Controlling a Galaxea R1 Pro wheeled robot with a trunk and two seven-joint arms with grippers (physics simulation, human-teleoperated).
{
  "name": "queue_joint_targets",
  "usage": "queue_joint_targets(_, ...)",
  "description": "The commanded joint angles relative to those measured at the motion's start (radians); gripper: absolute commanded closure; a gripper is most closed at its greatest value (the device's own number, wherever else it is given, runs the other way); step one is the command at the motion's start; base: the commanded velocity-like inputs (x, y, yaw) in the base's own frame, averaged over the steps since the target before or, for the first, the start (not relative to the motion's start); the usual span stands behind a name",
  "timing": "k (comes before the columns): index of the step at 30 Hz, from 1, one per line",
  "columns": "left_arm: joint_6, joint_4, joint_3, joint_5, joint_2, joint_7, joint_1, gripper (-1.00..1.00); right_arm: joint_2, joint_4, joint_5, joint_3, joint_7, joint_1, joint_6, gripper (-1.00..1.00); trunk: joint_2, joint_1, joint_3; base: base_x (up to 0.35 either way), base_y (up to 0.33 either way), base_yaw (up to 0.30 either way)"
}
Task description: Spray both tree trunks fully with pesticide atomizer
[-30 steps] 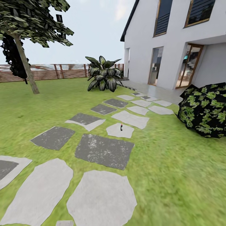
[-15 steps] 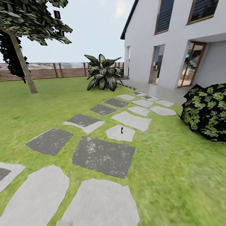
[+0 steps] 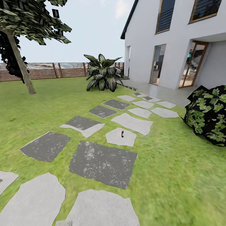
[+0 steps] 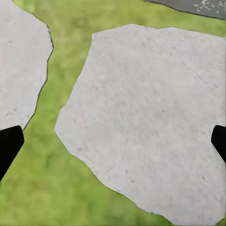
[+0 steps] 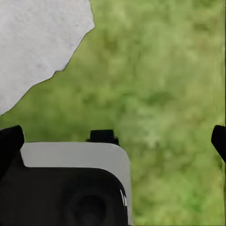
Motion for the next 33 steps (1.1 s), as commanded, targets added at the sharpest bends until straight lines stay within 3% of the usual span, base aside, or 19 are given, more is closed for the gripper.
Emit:
queue_joint_targets(1,-0.003,0.001,0.001,0.003,0.000,0.000,-0.001,-1.00,-0.002,-0.041,0.000,-0.005,0.000,0.000,-0.006,-1.00,0.000,0.001,-0.001,0.338,0.000,0.000)
queue_joint_targets(8,-0.003,0.001,0.000,0.003,0.000,0.001,-0.001,-1.00,-0.002,-0.283,0.002,-0.003,0.004,-0.005,-0.010,-1.00,0.000,0.001,-0.001,0.338,0.000,0.000)
queue_joint_targets(33,-0.009,0.001,0.001,0.004,0.000,0.006,-0.001,-1.00,0.001,-0.298,0.005,0.002,0.011,-0.008,-0.014,-1.00,0.000,0.001,-0.001,0.339,0.001,0.000)
